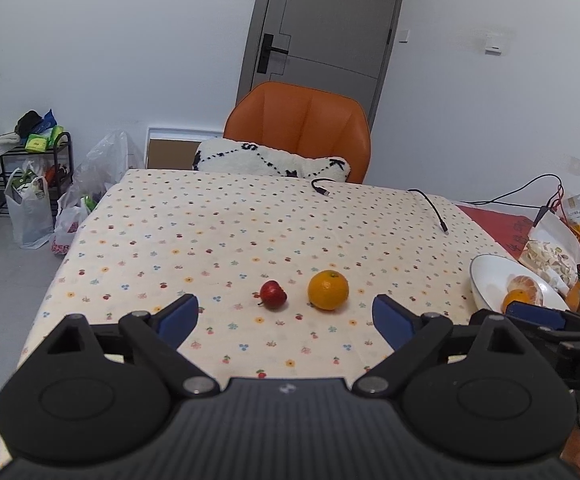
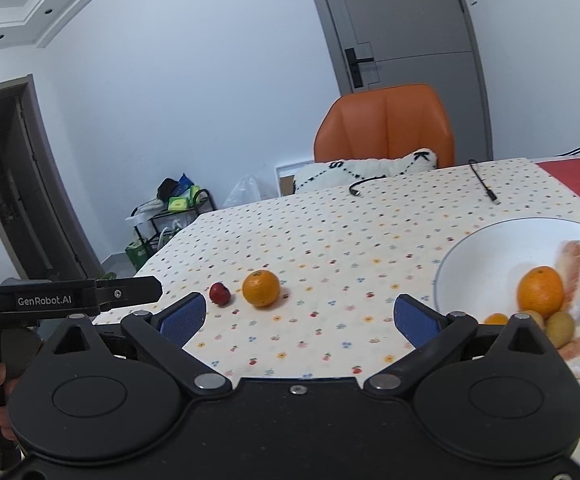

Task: Organize fruits
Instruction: 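Move both open tools back toward the small red fruit and the orange, then grasp the small red fruit with the left tool while the right tool grasps the orange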

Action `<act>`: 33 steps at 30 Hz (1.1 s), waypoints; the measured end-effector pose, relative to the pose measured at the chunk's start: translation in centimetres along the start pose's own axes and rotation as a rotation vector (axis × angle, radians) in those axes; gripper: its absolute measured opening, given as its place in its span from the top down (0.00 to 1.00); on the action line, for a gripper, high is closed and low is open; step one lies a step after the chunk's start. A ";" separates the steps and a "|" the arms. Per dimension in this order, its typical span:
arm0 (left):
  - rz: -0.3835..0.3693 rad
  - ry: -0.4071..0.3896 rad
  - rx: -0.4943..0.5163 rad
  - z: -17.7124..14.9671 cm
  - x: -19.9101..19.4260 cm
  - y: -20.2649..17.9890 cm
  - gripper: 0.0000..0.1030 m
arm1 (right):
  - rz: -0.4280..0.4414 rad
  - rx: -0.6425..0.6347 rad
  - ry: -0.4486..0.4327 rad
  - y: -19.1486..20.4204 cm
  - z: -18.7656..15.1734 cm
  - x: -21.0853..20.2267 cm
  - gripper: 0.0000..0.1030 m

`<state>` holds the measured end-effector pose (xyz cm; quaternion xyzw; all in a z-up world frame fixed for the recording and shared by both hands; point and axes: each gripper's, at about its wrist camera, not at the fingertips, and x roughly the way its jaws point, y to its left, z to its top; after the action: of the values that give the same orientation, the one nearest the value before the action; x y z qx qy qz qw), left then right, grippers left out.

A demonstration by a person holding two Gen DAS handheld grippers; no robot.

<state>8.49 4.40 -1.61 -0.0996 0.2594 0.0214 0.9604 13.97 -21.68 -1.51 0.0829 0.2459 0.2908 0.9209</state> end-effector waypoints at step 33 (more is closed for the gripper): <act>0.008 0.078 -0.021 1.0 7.1 1.2 0.36 | 0.040 -0.001 0.138 1.4 1.4 8.4 0.20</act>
<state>15.06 5.72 -4.53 -0.1094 0.2968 0.0241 0.9483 20.00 -15.70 -3.30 0.0669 0.3070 0.3141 0.8959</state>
